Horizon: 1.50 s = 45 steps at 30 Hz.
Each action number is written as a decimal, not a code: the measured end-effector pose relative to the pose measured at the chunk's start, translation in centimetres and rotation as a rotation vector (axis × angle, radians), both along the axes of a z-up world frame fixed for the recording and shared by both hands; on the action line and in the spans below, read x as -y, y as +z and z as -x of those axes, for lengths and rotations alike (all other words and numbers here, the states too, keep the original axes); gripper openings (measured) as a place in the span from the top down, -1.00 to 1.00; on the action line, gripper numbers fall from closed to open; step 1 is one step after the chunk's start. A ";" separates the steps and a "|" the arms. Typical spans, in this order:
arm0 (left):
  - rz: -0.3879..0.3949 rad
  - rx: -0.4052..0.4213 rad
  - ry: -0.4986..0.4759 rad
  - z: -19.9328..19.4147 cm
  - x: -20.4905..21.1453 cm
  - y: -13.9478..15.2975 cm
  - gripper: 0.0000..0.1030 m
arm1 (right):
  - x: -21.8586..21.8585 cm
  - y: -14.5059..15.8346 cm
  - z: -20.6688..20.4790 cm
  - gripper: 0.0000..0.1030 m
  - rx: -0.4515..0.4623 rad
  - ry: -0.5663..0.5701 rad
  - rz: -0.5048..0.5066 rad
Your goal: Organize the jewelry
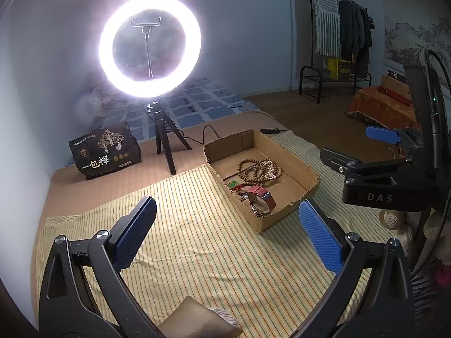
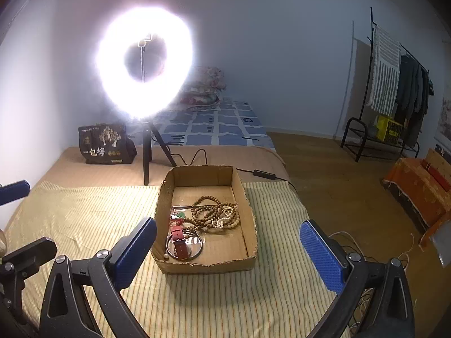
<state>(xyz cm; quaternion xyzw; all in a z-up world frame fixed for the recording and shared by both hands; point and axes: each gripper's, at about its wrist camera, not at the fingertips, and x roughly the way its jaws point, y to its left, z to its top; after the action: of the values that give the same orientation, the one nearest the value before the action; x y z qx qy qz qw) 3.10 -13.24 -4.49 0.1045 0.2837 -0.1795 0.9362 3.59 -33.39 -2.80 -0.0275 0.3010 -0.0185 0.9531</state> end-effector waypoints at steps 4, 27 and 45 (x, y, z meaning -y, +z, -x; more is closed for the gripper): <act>0.002 0.002 0.006 0.1 0.0 0.0 -0.99 | -0.2 -0.2 -0.1 -0.99 -0.001 0.001 0.010; 0.007 0.011 0.009 0.3 -0.2 0.5 -0.99 | 0.0 -0.5 -0.2 -0.99 -0.011 -0.014 0.013; 0.009 0.014 0.010 0.3 0.0 0.8 -0.99 | -0.1 -0.6 -0.3 -0.99 -0.012 -0.012 0.028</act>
<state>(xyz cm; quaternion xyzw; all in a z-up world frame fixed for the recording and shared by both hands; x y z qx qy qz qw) 2.79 -13.24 -3.74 0.1000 0.2767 -0.1755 0.9395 3.86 -33.28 -3.43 -0.0392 0.3065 -0.0285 0.9506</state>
